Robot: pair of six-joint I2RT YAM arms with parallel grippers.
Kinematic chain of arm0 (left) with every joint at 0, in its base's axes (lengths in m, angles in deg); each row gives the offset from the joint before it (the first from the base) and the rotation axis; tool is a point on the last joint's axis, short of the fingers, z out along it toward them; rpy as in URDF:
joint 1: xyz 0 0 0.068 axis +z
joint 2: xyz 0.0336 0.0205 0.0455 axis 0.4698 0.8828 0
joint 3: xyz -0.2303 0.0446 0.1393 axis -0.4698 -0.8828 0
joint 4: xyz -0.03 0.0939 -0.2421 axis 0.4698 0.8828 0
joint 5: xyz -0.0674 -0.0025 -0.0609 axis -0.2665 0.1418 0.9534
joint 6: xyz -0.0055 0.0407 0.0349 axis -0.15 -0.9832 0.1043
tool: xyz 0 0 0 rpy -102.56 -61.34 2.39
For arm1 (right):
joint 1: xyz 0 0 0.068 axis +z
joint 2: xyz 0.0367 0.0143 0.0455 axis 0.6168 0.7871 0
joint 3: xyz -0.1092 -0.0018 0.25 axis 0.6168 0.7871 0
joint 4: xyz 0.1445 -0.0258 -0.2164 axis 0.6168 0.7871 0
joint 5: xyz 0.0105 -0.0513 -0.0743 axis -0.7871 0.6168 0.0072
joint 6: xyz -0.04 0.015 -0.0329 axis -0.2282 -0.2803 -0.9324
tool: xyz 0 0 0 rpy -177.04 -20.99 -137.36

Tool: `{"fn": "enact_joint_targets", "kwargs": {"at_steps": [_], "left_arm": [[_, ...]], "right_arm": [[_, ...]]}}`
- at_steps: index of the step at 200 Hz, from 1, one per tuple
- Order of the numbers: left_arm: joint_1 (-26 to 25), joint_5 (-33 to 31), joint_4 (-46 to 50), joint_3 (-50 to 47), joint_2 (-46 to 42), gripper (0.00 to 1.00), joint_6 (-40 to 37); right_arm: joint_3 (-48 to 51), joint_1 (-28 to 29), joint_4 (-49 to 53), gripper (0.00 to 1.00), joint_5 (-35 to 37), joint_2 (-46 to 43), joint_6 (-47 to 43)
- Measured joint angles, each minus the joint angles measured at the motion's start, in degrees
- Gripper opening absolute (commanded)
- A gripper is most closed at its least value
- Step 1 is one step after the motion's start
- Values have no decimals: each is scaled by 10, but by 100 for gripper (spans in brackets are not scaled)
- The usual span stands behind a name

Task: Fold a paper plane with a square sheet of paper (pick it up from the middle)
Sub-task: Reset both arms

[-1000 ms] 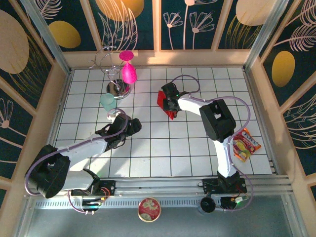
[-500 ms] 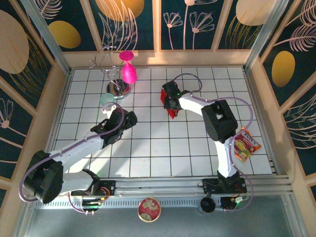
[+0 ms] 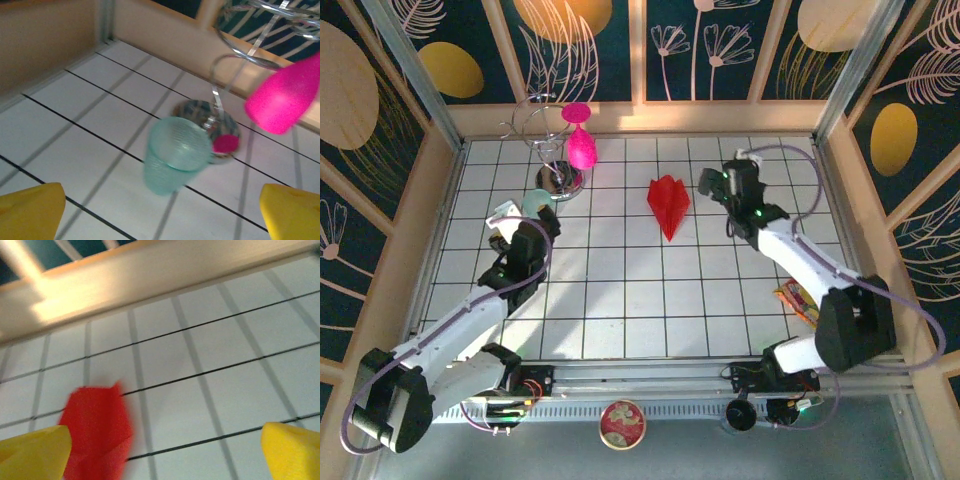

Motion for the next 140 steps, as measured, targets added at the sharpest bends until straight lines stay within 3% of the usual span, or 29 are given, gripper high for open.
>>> {"fn": "enact_joint_targets", "kwargs": {"at_steps": [29,67,99,140], "left_arm": [[27,-39,-81,-73,-14,99,-73],[67,-43,-179,-130,-14,99,-179],[111,-16,-285,-168,21,99,-233],[153,57,-411,-194,87,99,-275]], "right_arm": [[103,-50,-65,99,71,-36,-18],[242,-127,-183,99,137,-62,-41],[317,-188,-282,99,127,-64,-58],[404,-193,-474,99,61,-34,-115]]}}
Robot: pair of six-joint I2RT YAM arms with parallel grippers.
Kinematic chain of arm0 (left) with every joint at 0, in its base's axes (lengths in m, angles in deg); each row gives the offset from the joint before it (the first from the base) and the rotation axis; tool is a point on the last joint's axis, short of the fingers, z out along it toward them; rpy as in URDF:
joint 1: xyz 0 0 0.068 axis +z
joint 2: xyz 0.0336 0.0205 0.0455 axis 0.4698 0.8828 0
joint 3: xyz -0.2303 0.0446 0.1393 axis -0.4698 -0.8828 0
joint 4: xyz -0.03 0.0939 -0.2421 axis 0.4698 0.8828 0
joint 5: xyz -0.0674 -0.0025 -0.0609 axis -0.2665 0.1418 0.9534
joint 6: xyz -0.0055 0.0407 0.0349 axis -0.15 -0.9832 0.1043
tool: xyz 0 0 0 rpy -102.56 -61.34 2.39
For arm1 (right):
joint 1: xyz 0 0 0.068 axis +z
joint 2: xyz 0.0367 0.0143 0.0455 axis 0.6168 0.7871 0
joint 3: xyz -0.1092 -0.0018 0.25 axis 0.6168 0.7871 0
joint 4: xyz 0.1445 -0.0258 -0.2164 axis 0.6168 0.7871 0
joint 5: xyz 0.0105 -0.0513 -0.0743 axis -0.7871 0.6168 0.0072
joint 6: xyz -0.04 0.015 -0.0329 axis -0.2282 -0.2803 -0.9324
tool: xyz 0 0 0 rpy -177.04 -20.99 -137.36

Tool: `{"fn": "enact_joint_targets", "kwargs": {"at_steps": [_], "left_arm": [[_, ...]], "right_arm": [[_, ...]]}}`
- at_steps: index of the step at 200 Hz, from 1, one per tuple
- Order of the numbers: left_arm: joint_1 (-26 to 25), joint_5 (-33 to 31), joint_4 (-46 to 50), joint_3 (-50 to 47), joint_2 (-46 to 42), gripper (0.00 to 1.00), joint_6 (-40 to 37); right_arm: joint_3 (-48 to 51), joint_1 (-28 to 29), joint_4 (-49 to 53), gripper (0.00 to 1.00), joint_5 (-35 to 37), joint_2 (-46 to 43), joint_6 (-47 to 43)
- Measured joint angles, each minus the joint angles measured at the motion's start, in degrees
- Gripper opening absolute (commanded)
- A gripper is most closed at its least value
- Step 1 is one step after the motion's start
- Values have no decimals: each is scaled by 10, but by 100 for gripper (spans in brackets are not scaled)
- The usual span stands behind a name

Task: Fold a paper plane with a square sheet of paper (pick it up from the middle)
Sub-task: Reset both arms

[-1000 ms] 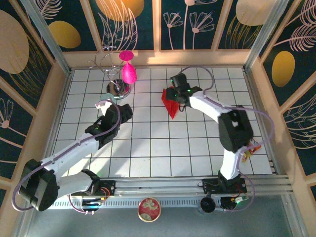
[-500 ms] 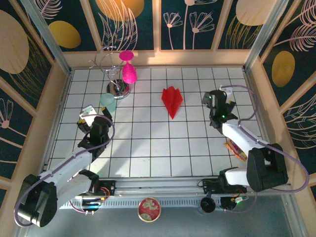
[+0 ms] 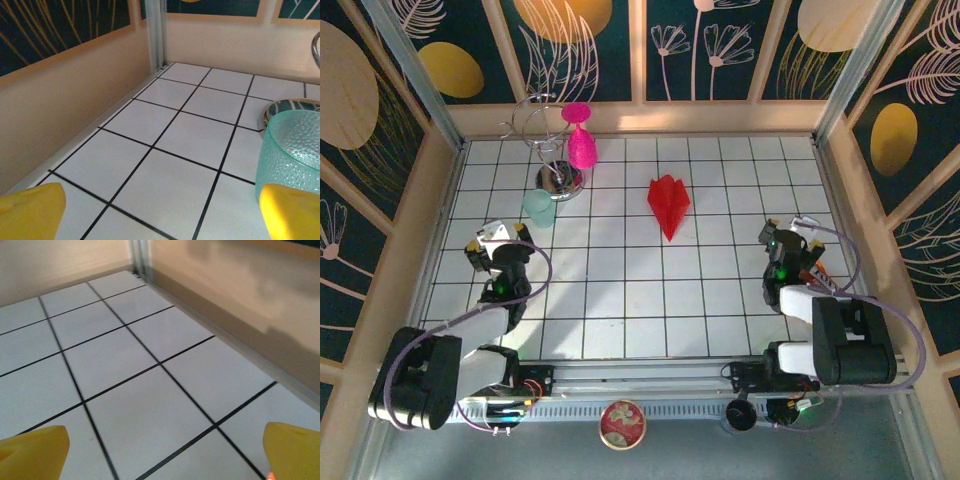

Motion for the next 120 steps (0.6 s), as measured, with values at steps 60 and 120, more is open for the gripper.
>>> {"fn": "enact_joint_targets", "kwargs": {"at_steps": [60,120], "left_arm": [[39,100,-134,9,114,99,-31],[67,171,-195,35,184,99,-50]], "right_arm": [[19,-4,-212,99,-108,92,-39],[43,-6,-315,99,-165,129,-59]]}}
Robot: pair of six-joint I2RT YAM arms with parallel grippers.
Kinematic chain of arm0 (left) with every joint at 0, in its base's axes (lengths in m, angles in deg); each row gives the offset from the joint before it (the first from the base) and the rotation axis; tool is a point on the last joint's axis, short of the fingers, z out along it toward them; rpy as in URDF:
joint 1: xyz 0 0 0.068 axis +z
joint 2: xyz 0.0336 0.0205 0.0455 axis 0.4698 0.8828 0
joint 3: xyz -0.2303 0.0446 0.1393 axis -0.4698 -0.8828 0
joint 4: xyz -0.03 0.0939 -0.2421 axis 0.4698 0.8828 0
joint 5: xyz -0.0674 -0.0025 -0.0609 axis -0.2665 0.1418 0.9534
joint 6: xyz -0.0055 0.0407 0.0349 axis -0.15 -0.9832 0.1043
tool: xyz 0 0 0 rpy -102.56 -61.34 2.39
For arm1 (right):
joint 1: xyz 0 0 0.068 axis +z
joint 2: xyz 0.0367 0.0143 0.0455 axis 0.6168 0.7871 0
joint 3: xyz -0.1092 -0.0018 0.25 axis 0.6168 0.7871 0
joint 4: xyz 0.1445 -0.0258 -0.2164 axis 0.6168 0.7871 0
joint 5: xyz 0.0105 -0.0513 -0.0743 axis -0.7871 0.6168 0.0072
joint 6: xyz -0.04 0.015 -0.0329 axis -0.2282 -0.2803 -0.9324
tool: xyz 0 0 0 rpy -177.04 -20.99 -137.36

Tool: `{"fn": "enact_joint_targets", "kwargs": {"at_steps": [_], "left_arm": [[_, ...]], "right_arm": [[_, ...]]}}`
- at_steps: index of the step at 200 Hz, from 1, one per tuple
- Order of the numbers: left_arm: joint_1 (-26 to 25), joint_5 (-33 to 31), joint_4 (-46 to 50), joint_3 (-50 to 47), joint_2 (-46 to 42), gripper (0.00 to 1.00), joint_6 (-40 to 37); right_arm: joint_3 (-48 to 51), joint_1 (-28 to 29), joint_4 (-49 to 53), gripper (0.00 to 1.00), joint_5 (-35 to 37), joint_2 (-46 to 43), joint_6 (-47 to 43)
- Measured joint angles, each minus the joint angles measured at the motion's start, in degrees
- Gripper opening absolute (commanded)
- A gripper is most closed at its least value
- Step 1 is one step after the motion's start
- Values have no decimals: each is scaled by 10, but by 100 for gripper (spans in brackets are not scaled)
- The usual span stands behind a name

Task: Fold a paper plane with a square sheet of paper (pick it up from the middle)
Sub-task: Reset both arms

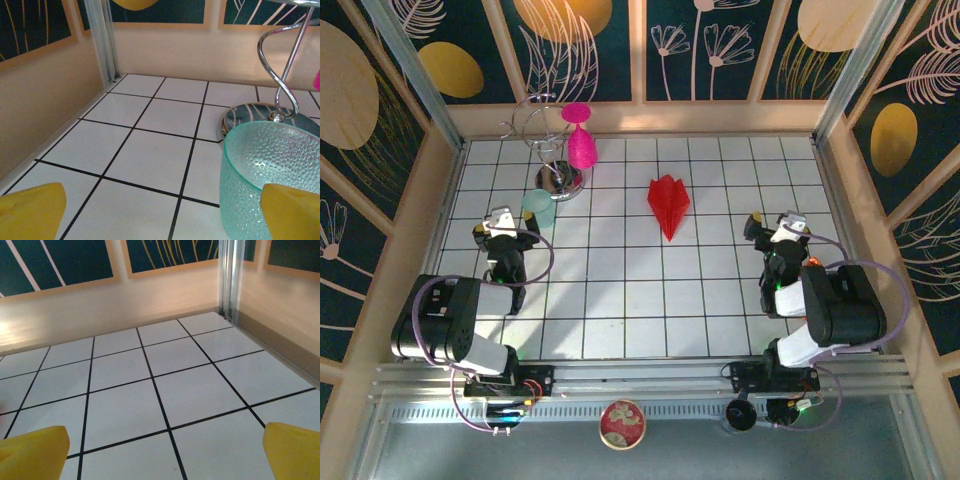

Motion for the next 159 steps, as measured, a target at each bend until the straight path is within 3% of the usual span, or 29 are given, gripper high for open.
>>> {"fn": "enact_joint_targets", "kwargs": {"at_steps": [49,159], "left_arm": [[16,16,-74,-15,18,99,5],[19,32,-123,-42,28,99,10]], "right_arm": [[0,0,-8,99,-14,13,-1],[-6,-12,-5,99,-26,13,0]]}}
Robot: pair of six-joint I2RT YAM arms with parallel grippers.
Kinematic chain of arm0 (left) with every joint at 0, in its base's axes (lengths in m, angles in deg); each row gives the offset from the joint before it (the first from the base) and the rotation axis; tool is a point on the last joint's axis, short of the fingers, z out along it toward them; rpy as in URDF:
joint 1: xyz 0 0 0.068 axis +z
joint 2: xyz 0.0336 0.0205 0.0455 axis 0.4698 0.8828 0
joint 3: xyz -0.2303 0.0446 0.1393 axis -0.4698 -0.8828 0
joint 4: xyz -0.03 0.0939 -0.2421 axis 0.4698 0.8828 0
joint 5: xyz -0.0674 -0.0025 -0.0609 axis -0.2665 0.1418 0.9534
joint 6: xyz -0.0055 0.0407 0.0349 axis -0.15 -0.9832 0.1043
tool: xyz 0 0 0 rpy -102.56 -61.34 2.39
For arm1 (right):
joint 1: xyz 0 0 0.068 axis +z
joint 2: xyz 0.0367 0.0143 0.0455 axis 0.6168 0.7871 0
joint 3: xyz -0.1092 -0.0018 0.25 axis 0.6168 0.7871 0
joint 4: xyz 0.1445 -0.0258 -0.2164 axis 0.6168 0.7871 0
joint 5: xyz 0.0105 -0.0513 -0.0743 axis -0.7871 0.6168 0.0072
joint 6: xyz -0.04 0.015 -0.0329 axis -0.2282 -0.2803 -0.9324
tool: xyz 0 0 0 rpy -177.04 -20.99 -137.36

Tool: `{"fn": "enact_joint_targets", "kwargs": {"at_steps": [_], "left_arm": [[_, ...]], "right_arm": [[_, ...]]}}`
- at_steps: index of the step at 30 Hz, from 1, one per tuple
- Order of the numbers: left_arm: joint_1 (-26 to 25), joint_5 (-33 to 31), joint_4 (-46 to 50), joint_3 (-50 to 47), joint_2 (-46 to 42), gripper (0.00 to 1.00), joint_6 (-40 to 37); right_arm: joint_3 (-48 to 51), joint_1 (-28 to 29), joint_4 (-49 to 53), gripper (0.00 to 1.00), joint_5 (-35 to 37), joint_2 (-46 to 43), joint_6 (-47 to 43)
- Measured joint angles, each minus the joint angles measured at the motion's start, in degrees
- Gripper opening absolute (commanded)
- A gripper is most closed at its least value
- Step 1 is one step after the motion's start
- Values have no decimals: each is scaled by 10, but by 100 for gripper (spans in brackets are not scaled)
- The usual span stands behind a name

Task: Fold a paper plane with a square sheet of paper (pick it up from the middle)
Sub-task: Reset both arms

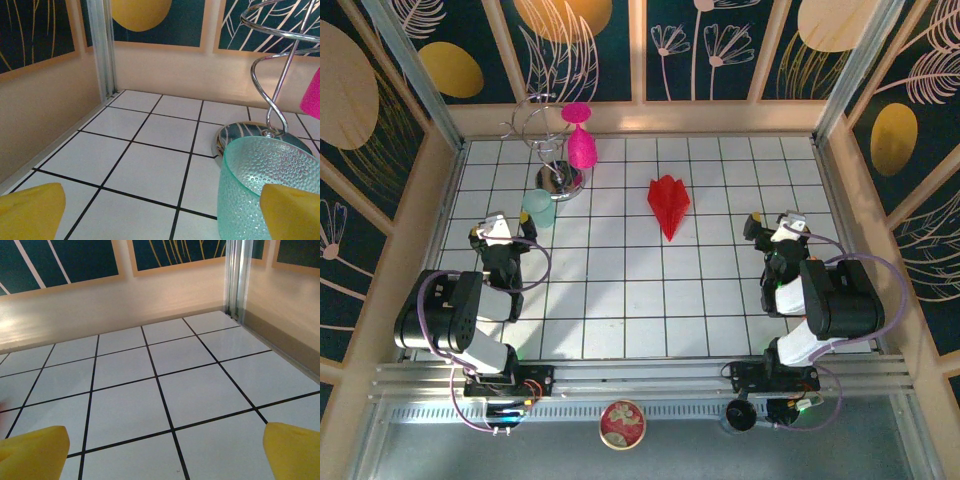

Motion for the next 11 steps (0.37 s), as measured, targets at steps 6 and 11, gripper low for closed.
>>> {"fn": "enact_joint_targets", "kwargs": {"at_steps": [6,11], "left_arm": [[0,7,2,2,1,99,0],[0,9,11,9,1,99,0]], "right_arm": [[0,0,0,99,-2,0,0],[0,0,0,99,-3,0,0]]}}
